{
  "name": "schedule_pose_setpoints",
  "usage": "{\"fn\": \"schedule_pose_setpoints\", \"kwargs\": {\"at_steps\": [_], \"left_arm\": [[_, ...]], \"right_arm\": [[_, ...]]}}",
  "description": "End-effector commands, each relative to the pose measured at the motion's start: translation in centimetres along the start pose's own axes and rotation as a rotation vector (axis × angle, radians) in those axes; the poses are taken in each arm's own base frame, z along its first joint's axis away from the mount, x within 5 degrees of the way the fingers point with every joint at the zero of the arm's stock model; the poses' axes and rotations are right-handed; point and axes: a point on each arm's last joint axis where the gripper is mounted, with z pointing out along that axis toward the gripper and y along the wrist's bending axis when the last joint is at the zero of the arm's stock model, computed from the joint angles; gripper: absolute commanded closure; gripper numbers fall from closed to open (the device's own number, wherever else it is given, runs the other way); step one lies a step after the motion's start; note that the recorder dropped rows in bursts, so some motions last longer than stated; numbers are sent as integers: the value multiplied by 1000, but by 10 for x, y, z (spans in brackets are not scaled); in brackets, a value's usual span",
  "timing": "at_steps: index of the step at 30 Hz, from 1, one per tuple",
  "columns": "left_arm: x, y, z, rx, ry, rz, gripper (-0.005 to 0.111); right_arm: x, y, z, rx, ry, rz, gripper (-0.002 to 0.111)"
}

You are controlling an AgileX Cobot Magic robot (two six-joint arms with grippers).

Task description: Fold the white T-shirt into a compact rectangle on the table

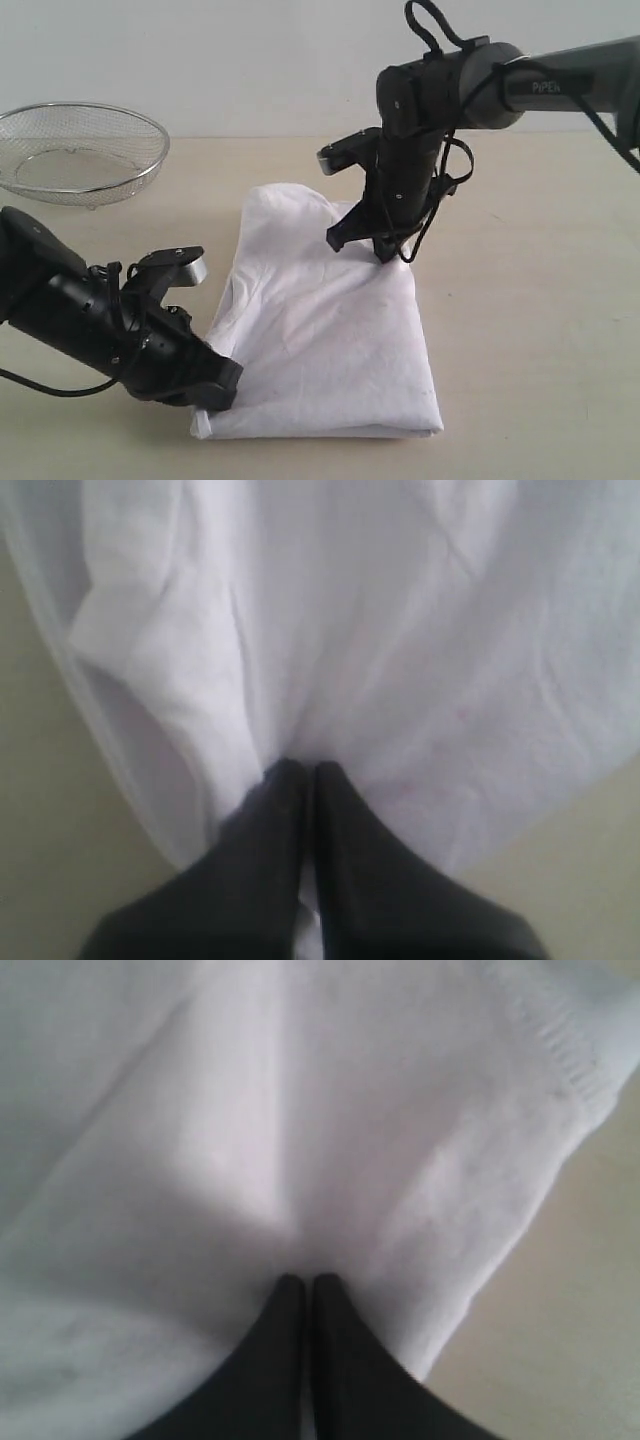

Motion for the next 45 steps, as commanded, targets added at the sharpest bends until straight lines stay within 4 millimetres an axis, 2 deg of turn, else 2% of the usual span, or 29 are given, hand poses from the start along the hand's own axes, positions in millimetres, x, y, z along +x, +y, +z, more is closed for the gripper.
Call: {"fn": "schedule_pose_setpoints", "kwargs": {"at_steps": [1, 4, 8, 12, 15, 17, 18, 22, 23, 26, 31, 36, 39, 45], "left_arm": [[10, 6, 0, -31, 21, -14, 102], [4, -1, -11, -5, -26, -12, 102], [-18, -17, -45, -20, -195, 29, 102], [-56, -18, -87, -208, -488, 64, 102], [-86, -17, -98, -283, -591, 110, 102], [-103, -16, -96, -296, -608, 139, 102], [-114, -16, -91, -286, -601, 164, 102], [-136, -16, -66, -186, -506, 248, 102], [-141, -15, -63, -163, -491, 254, 102], [-143, 4, -51, -105, -420, 206, 102], [-131, 51, -58, 2, -330, 55, 102], [-117, 89, -90, 200, -329, -111, 102], [-111, 104, -102, 230, -346, -155, 102], [-105, 120, -114, 225, -370, -206, 102]], "right_arm": [[8, -31, 10, 20, 31, 98, 109], [14, -47, 1, 27, 60, 159, 109], [12, -53, -35, 39, 3, 165, 109], [8, -45, -79, -19, -97, 181, 109], [12, -30, -99, -104, -94, 176, 109], [17, -18, -103, -125, -80, 135, 109], [20, -11, -104, -125, -72, 120, 109], [41, 11, -98, -132, -51, 99, 109], [47, 12, -93, -127, -58, 100, 109], [68, 7, -82, -107, -81, 123, 109], [107, -23, -54, -58, -134, 174, 109], [124, -76, -37, -73, -273, 325, 109], [120, -99, -36, -173, -354, 351, 109], [96, -127, -30, -620, -518, 328, 109]]}}
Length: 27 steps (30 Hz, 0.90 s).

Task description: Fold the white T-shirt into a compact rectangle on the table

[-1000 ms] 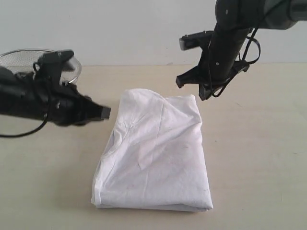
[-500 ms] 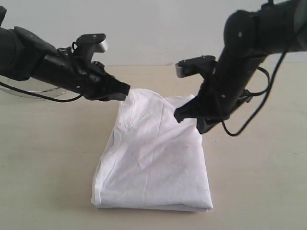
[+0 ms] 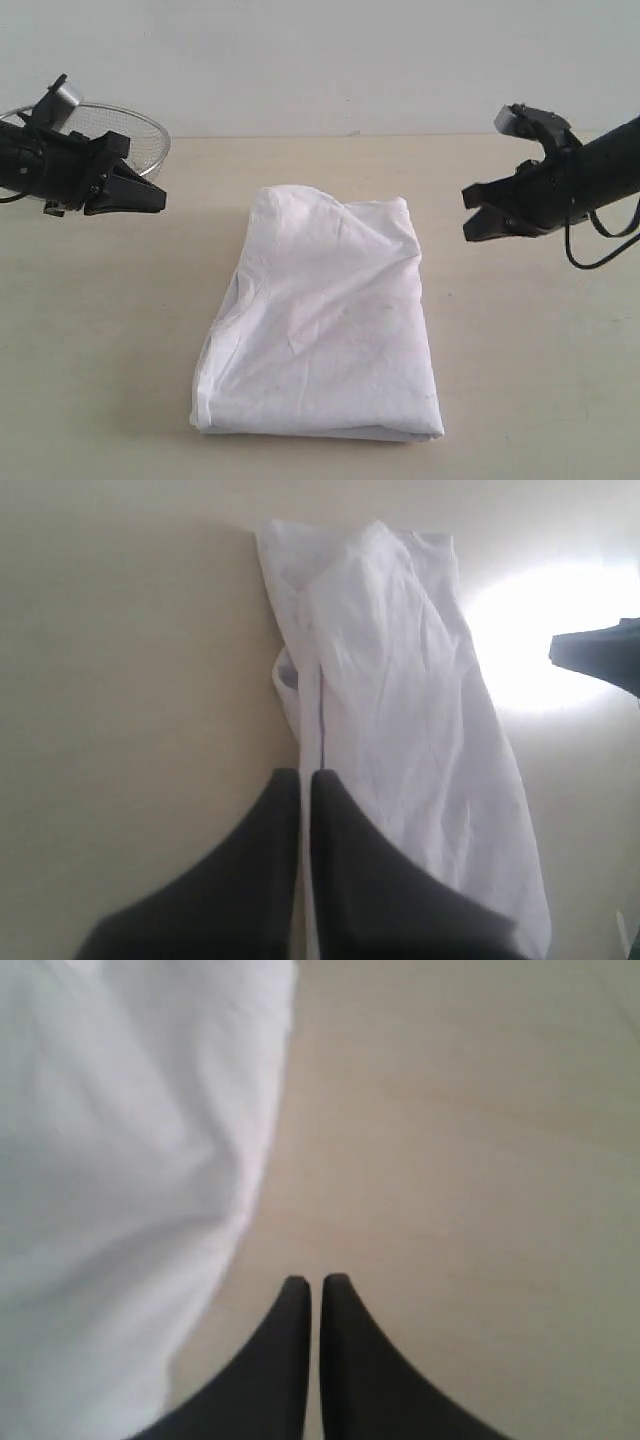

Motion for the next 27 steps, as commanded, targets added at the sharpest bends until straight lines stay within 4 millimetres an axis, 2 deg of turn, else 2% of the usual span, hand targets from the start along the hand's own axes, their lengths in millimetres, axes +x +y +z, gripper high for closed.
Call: {"fn": "schedule_pose_setpoints", "kwargs": {"at_steps": [1, 5, 7, 9, 11, 12, 13, 15, 17, 21, 25, 27], "left_arm": [[-3, 4, -11, 9, -28, -30, 102], [-4, 4, -13, 7, -37, -31, 102], [-4, 4, -13, 7, -37, -31, 102], [-4, 4, -13, 7, -44, -33, 102], [-6, 4, -13, 12, -58, -28, 102], [-6, 3, -13, 15, -64, -34, 102], [-7, 3, -13, 19, -73, -35, 102], [-8, 3, -13, 24, -81, -32, 102], [-8, 2, -13, 26, -85, -35, 102], [-8, 2, -13, 31, -82, -34, 102], [-7, 1, -13, 40, -77, -34, 102], [-8, 1, -13, 42, -82, -33, 102]], "right_arm": [[-22, -14, 8, -310, -65, 53, 109], [-26, -25, 29, -335, -33, 144, 108], [-24, -28, 37, -321, -26, 151, 102], [-22, -31, 41, -312, -21, 160, 88], [-21, -32, 42, -309, -18, 172, 68], [-21, -31, 43, -310, -12, 181, 53], [-20, -29, 45, -308, -3, 177, 44], [-20, -24, 49, -292, 11, 165, 36], [-19, -18, 55, -273, 26, 155, 38], [-19, 1, 72, -191, 44, 91, 51], [-17, 17, 87, -100, 64, 73, 41], [-16, 24, 91, -86, 73, 51, 41]]}}
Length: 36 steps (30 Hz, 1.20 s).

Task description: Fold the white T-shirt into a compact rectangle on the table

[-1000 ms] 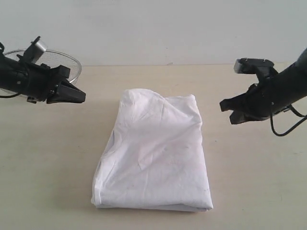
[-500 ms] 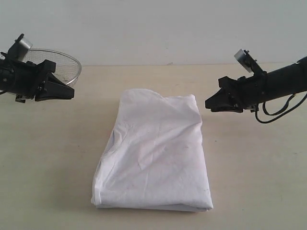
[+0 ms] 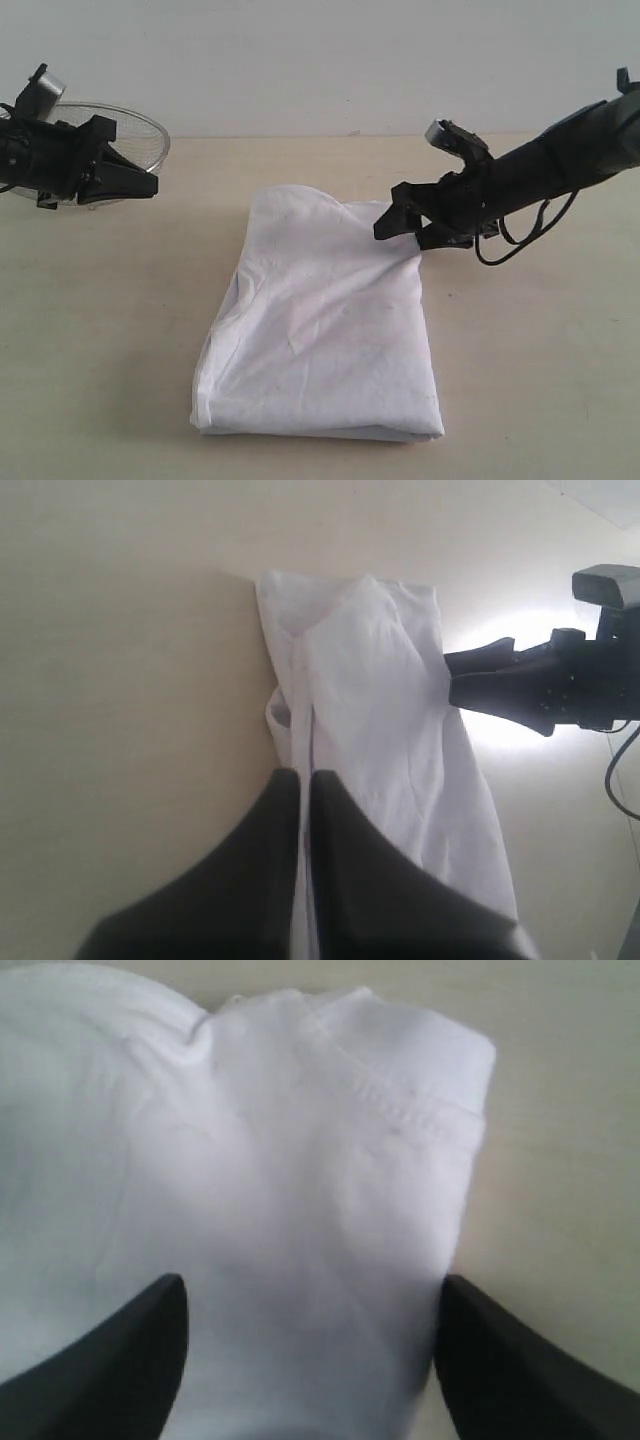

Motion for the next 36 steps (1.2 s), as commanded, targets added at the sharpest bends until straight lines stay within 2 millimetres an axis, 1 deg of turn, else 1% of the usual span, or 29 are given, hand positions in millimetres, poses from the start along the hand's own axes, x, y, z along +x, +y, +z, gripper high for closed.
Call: {"fn": "schedule_pose_setpoints", "kwargs": {"at_steps": [1, 2, 3, 4, 5, 6, 7, 8, 11, 12, 13, 14, 16, 18, 23, 25, 28, 31, 36], "left_arm": [[-2, -4, -3, 22, -14, 9, 102], [-3, -5, -3, 25, -17, 6, 102], [-3, -5, -3, 25, -17, 6, 102], [-3, -5, -3, 24, -17, 9, 102], [-3, -5, -3, 24, -17, 9, 102], [-3, -5, -3, 24, -17, 9, 102], [-3, -5, -3, 24, -17, 11, 102], [-3, -5, -3, 24, -17, 13, 102], [-3, -5, -3, 24, -17, 13, 102], [-2, -5, -3, 30, -14, 14, 102], [-2, -5, -3, 32, -13, 14, 102], [-1, -7, -2, 45, -4, 15, 102], [0, -11, 3, 47, 8, 27, 102], [0, -15, 8, 39, 13, 45, 102], [2, -24, 21, 18, 19, 88, 102], [3, -28, 25, 19, 27, 98, 102], [5, -33, 29, 28, 40, 108, 102], [8, -36, 32, 38, 63, 122, 102], [9, -37, 32, 50, 75, 117, 102]], "right_arm": [[5, 12, 15, 65, 25, -43, 41], [6, 15, 17, 63, 29, -43, 42], [9, 20, 21, 62, 53, -47, 51], [10, 22, 22, 68, 68, -70, 57], [13, 23, 24, 89, 90, -117, 71], [14, 22, 24, 109, 102, -141, 79], [15, 20, 24, 131, 116, -166, 92], [15, 17, 24, 157, 120, -186, 108], [7, 9, 20, 254, 74, -198, 108], [-3, 5, 13, 277, 62, -195, 108], [-9, 2, 8, 289, 48, -179, 108], [-23, -6, -5, 325, 18, -141, 108], [-47, -17, -27, 395, -41, -131, 108], [-61, -23, -42, 432, -62, -150, 108], [-94, -25, -74, 474, -152, -179, 108], [-105, -29, -81, 486, -193, -185, 108], [-116, -41, -82, 506, -206, -190, 108], [-122, -58, -71, 536, -186, -183, 108], [-139, -74, -59, 568, -193, -213, 108]]}}
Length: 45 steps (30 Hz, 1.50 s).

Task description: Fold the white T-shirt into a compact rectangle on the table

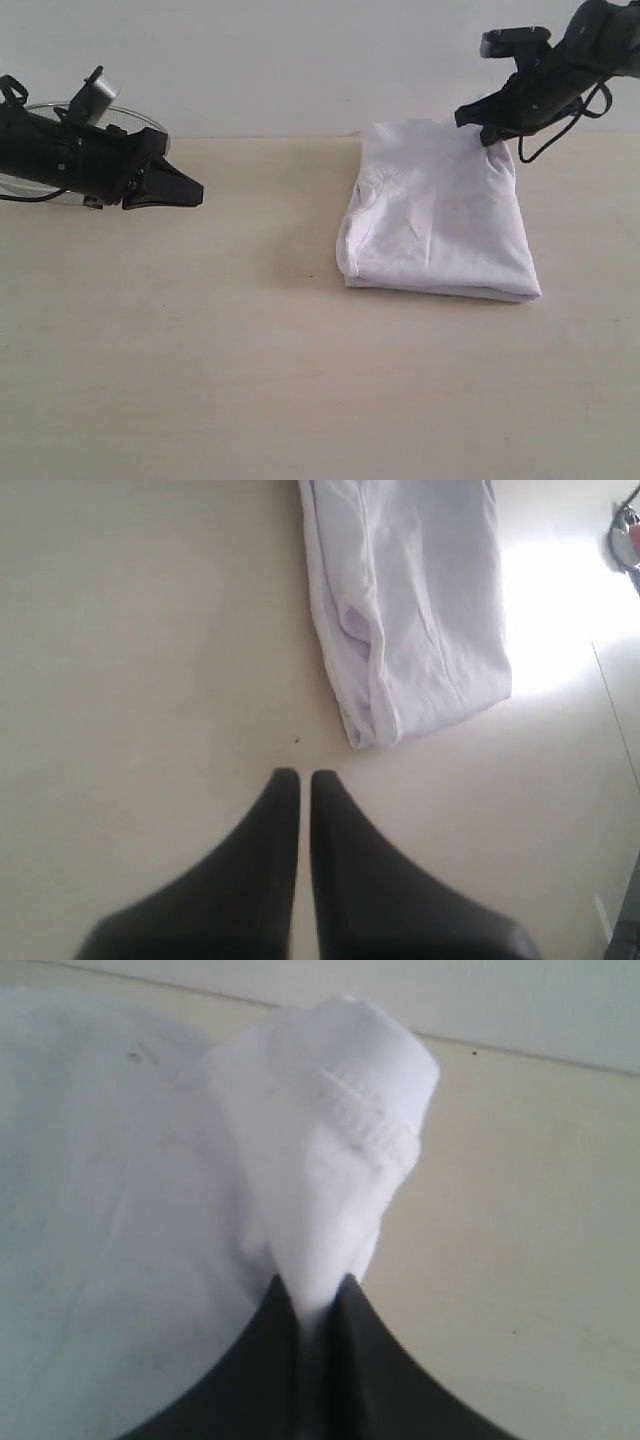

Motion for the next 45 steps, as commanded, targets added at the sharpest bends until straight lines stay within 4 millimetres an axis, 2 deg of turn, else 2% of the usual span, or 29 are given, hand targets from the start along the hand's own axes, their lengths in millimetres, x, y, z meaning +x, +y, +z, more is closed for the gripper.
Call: {"fn": "schedule_pose_setpoints", "kwargs": {"at_steps": [1, 5, 11, 13, 15, 18, 19, 21, 22, 24, 26, 28, 29, 33, 35, 38, 42, 45], "left_arm": [[-1, -5, -1, 10, 4, 16, 102], [-1, -4, -1, 0, -2, 16, 102], [-2, -3, -1, -18, -12, 16, 102], [-2, -3, -1, -18, -12, 16, 102], [-2, -2, -1, -22, -14, 16, 102], [-4, -1, -1, -39, -27, 14, 102], [-4, -1, -1, -39, -27, 14, 102], [-4, -1, -1, -38, -29, 13, 102], [-4, -1, -1, -38, -29, 13, 102], [-4, -1, -1, -37, -27, 16, 102], [-5, -1, -1, -38, -31, 17, 102], [-8, -3, -1, -34, -39, 26, 102], [-9, -4, -1, -30, -46, 27, 102], [-17, -21, 9, -5, -57, 115, 102], [-19, -31, 17, 2, -51, 159, 102], [-18, -43, 29, -7, -46, 191, 102], [-17, -48, 33, -1, -48, 227, 102], [-17, -48, 33, 3, -46, 227, 102]], "right_arm": [[-15, -12, 11, 33, -48, -19, 108], [-24, -20, 19, 39, -77, -23, 108], [-21, -29, 31, 49, -83, -15, 108], [-21, -31, 29, 52, -85, -12, 104], [-22, -30, 25, 47, -78, -12, 92], [-25, -28, 16, 32, -62, -1, 60], [-25, -27, 14, 25, -48, 23, 45], [-27, -26, 5, 23, -12, 56, 36], [-29, -25, -2, 26, 2, 65, 38], [-31, -23, -16, 21, 51, 82, 50], [-34, -20, -33, 6, 91, 87, 71], [-36, -15, -52, -15, 146, 85, 103], [-37, -12, -59, -26, 166, 87, 107], [-51, 9, -94, -111, 103, 83, 109], [-56, 31, -114, -197, 79, 80, 109], [-59, 72, -149, -220, 67, 0, 109], [-46, 123, -193, -208, 84, -121, 109], [-24, 160, -222, -235, 116, -204, 109]]}}
